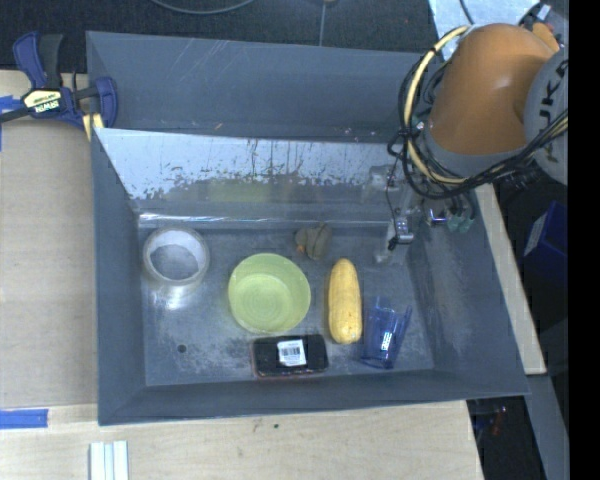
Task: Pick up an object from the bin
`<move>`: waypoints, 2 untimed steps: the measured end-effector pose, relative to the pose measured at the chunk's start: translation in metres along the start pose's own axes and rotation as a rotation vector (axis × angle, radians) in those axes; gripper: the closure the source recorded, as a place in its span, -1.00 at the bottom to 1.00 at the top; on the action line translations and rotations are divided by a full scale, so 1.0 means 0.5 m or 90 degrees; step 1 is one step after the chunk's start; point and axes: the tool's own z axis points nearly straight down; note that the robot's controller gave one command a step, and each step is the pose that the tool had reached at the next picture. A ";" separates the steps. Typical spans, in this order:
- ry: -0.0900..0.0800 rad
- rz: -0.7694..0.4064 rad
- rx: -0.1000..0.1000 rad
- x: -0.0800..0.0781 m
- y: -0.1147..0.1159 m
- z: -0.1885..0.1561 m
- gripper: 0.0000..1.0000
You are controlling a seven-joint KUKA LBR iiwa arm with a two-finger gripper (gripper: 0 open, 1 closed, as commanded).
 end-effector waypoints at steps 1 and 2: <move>-0.005 -0.001 0.000 -0.003 0.001 -0.010 -1.00; -0.003 -0.350 0.001 0.182 -0.118 0.230 -1.00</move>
Offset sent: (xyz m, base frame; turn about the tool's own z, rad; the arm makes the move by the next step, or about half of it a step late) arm -0.0957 -0.0608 -0.1194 -0.5772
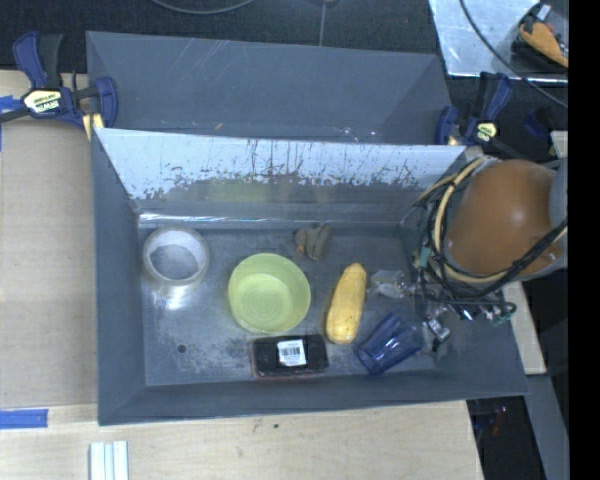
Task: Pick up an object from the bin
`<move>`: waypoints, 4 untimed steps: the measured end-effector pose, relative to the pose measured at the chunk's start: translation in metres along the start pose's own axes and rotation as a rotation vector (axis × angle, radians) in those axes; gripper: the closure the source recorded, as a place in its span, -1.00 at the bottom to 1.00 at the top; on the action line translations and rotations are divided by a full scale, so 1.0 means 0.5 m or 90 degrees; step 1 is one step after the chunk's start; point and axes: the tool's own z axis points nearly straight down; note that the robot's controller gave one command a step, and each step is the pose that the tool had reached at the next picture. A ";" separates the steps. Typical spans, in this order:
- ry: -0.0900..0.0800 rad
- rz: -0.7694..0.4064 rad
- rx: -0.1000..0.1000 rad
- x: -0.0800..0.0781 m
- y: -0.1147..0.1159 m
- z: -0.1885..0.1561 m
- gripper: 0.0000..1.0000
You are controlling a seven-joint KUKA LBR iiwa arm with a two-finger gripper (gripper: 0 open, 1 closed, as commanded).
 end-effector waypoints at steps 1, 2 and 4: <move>-0.008 -0.060 0.005 -0.112 -0.028 -0.118 -1.00; 0.005 -0.233 -0.006 0.037 0.062 -0.052 -1.00; -0.006 -0.359 0.003 -0.008 0.070 0.005 1.00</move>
Offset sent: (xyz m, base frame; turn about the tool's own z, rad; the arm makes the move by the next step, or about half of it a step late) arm -0.0348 0.0165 0.0253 -0.3807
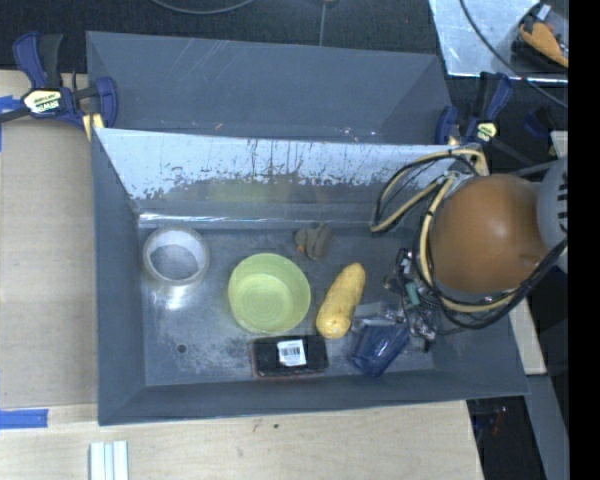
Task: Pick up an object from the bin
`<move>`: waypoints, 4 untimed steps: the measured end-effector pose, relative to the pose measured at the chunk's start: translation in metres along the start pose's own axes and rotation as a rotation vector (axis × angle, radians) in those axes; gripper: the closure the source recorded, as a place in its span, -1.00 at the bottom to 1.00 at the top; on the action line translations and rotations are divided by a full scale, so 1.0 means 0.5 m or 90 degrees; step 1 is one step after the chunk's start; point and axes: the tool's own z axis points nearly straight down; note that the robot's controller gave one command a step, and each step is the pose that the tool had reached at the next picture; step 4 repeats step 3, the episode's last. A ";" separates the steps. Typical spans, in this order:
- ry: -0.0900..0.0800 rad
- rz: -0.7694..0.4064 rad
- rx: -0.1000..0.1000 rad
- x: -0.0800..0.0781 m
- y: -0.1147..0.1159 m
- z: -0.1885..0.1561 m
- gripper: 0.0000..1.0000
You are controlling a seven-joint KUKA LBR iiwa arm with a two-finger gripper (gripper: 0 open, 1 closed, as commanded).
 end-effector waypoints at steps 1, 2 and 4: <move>0.000 0.000 0.000 0.000 0.000 0.000 1.00; 0.002 0.000 -0.004 0.001 0.004 -0.028 1.00; 0.001 0.001 -0.003 0.000 0.001 -0.063 1.00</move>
Offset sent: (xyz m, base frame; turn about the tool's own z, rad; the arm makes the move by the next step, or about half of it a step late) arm 0.0000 0.0000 0.0338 0.0000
